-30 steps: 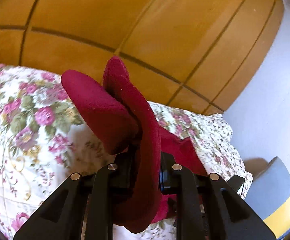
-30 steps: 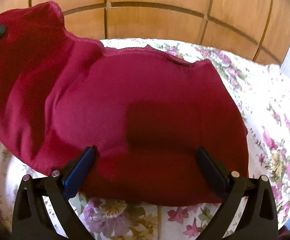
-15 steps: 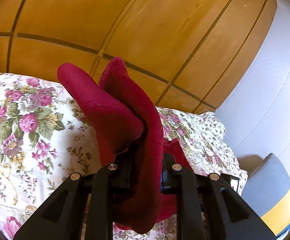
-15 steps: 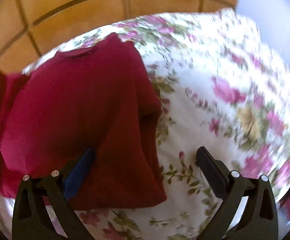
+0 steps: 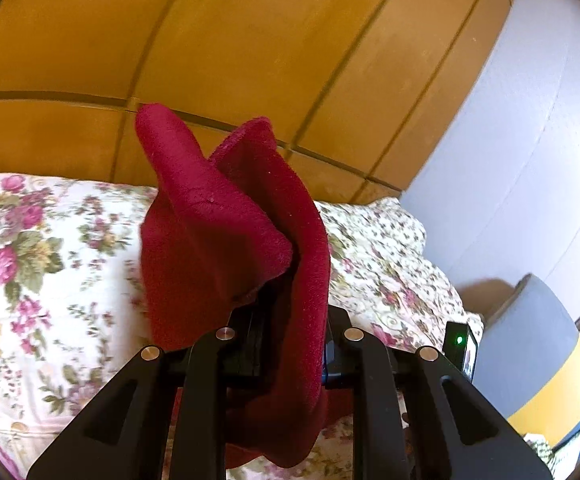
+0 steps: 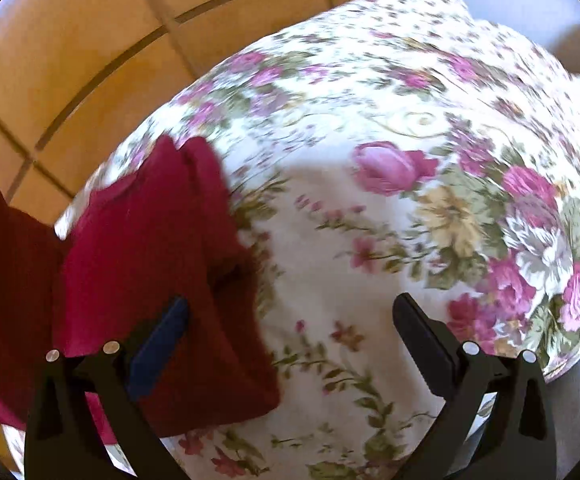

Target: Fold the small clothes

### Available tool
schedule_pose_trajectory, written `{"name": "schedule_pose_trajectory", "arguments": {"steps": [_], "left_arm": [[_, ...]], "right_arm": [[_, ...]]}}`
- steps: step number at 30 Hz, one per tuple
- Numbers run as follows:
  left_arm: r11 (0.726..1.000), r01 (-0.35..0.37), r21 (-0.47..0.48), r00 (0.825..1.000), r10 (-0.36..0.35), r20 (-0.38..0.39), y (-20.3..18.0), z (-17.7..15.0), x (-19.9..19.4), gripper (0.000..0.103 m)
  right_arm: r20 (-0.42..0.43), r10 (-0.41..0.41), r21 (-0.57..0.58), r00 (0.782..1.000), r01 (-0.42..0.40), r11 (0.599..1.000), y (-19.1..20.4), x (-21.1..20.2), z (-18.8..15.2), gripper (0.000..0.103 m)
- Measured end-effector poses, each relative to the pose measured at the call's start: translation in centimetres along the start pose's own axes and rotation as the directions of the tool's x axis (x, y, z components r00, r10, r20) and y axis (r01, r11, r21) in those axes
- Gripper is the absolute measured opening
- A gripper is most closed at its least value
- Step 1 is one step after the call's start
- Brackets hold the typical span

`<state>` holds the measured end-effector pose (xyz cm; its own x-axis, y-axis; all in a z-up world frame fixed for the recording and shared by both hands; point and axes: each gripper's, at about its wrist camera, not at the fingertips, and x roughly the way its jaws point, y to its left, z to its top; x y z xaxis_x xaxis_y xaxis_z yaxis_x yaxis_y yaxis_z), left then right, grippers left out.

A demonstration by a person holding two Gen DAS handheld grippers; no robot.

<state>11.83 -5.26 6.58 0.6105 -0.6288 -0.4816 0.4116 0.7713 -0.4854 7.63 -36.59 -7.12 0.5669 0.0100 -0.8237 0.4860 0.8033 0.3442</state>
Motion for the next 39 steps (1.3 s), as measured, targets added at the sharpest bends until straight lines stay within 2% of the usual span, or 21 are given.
{"name": "schedule_pose_trajectory", "arguments": {"steps": [4, 11, 15, 16, 17, 18, 20, 21, 23, 25, 27, 29, 32, 34, 36, 37, 39], "left_arm": [[0.999, 0.018, 0.034, 0.999, -0.017, -0.041, -1.5, -0.5, 2.4, 0.018], [0.996, 0.021, 0.092, 0.994, -0.011, -0.105, -3.7, -2.5, 6.4, 0.019], [0.991, 0.025, 0.128, 0.991, -0.008, -0.132, -4.8, -3.8, 8.0, 0.024], [0.99, 0.035, 0.136, 0.989, -0.014, -0.15, -5.1, -4.3, 8.4, 0.03], [0.989, 0.051, 0.136, 0.986, -0.029, -0.162, -5.3, -4.7, 8.5, 0.043], [0.988, 0.081, 0.131, 0.985, -0.059, -0.164, -5.5, -5.0, 8.3, 0.05], [0.98, 0.156, 0.121, 0.982, -0.141, -0.125, -5.8, -5.8, 6.8, 0.078], [0.976, 0.169, 0.137, 0.982, -0.156, -0.102, -6.1, -6.2, 5.9, 0.085], [0.969, 0.174, 0.177, 0.984, -0.164, -0.067, -6.2, -6.8, 4.3, 0.085], [0.969, 0.121, 0.214, 0.993, -0.119, -0.021, -5.8, -7.3, 2.9, 0.085], [0.976, 0.023, 0.218, 0.999, -0.031, 0.031, -4.2, -7.5, 1.8, 0.085], [0.983, -0.063, 0.173, 0.996, 0.051, 0.071, -2.2, -7.1, 1.2, 0.085], [0.982, -0.187, 0.035, 0.977, 0.183, 0.108, 2.5, -6.4, 0.5, 0.085], [0.962, -0.269, -0.036, 0.959, 0.271, 0.083, 5.1, -6.0, 0.8, 0.085], [0.945, -0.318, -0.074, 0.945, 0.322, 0.056, 7.2, -6.2, 1.1, 0.085], [0.942, -0.326, -0.076, 0.943, 0.33, 0.043, 7.7, -6.5, 1.3, 0.085], [0.943, -0.328, -0.056, 0.945, 0.328, -0.009, 8.6, -7.4, 2.2, 0.085]], "right_arm": [[0.009, 0.029, 0.066, 1.0, -0.03, 0.997, -1.3, -0.7, 0.6, 0.101], [0.03, 0.054, 0.076, 0.998, -0.057, 0.996, -1.6, -1.0, 1.0, 0.101], [0.026, 0.068, 0.084, 0.997, -0.07, 0.994, -1.8, -0.5, 1.1, 0.101], [0.031, 0.072, 0.093, 0.997, -0.075, 0.993, -1.9, -0.6, 1.2, 0.101], [0.036, 0.074, 0.1, 0.997, -0.077, 0.992, -2.1, -0.6, 1.2, 0.101], [0.042, 0.076, 0.107, 0.996, -0.081, 0.991, -2.3, -0.7, 1.3, 0.101], [0.055, 0.081, 0.126, 0.995, -0.087, 0.988, -2.8, -0.9, 1.5, 0.101], [0.061, 0.086, 0.137, 0.994, -0.093, 0.986, -3.0, -1.0, 1.6, 0.101], [0.069, 0.103, 0.163, 0.992, -0.113, 0.98, -3.5, -1.3, 1.7, 0.101], [0.064, 0.136, 0.193, 0.989, -0.146, 0.97, -3.9, -1.4, 1.7, 0.101], [0.059, 0.177, 0.208, 0.982, -0.185, 0.961, -4.0, -1.5, 1.7, 0.101], [0.065, 0.227, 0.202, 0.972, -0.236, 0.95, -3.7, -1.9, 1.6, 0.101], [0.078, 0.3, 0.145, 0.951, -0.308, 0.94, -2.4, -2.9, 1.3, 0.101], [0.076, 0.351, 0.11, 0.933, -0.357, 0.927, -1.6, -3.4, 1.0, 0.101], [0.068, 0.418, 0.073, 0.906, -0.423, 0.903, -0.7, -3.8, 0.5, 0.101], [0.057, 0.456, 0.052, 0.888, -0.459, 0.887, -0.2, -4.0, 0.2, 0.101], [0.038, 0.492, 0.011, 0.87, -0.492, 0.87, 1.0, -4.2, -0.3, 0.095]]}}
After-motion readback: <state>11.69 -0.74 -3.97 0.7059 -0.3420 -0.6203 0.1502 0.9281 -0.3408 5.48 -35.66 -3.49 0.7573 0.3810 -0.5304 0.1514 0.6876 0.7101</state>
